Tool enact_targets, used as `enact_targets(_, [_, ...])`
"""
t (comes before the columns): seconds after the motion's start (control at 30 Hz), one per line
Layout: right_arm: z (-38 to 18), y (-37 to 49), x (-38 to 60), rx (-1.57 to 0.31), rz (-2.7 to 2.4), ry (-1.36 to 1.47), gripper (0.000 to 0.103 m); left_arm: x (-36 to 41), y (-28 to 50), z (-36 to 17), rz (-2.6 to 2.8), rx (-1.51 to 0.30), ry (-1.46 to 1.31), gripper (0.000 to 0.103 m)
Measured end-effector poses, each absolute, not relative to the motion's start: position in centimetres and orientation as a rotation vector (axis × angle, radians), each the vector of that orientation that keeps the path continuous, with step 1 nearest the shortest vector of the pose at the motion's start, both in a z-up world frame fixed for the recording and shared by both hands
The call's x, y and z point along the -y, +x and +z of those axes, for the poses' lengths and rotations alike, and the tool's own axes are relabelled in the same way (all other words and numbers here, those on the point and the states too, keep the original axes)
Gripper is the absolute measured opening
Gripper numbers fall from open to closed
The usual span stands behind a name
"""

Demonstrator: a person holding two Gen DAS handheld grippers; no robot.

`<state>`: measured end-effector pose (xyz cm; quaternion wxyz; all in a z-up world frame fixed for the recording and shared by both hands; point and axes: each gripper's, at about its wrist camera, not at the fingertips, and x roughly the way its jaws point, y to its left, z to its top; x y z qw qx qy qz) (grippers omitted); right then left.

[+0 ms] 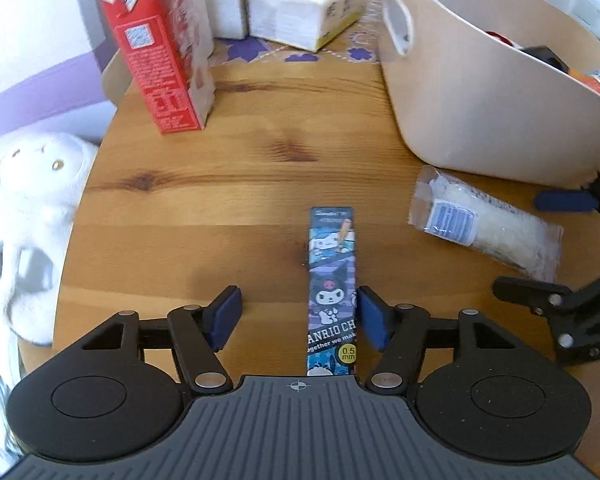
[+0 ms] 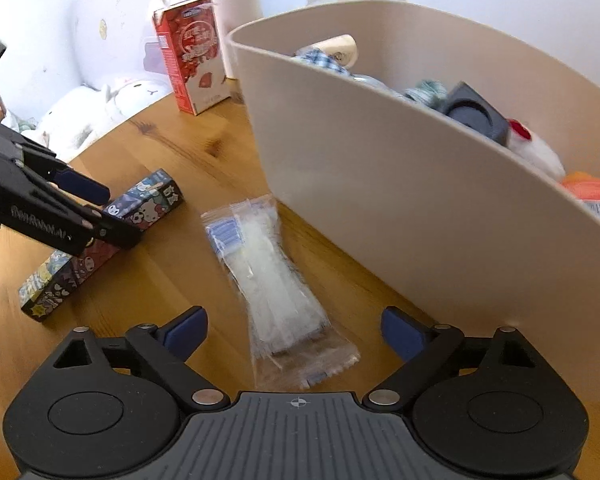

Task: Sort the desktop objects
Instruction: 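Grasp the cartoon pencil box with the left tool while the right tool grasps the plastic bag, then lift the pencil box and plastic bag and carry them over the basket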

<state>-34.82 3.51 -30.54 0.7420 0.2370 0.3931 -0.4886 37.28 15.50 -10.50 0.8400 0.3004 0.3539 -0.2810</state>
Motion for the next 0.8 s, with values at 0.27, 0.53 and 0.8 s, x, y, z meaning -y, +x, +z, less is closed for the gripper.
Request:
enact_targets(0.27, [-30.7,-31.8,-3.5,-0.878,-1.052,0.417,0.076,-15.2,36.6,-10.6,-0.638,-0.725,0.651,0.039])
enact_targets(0.53, [-30.1,-30.4,-4.0,-0.901,-1.048,0.413,0.028,-14.9,35.7,-10.6,-0.678,-0.721,0.686,0.023])
enact_targets(0.8, [-29.5,-32.0,-7.4,-0.894,-1.107,0.483,0.025,-15.9,33.6,-11.2,-0.702,-0.703,0.722,0.023])
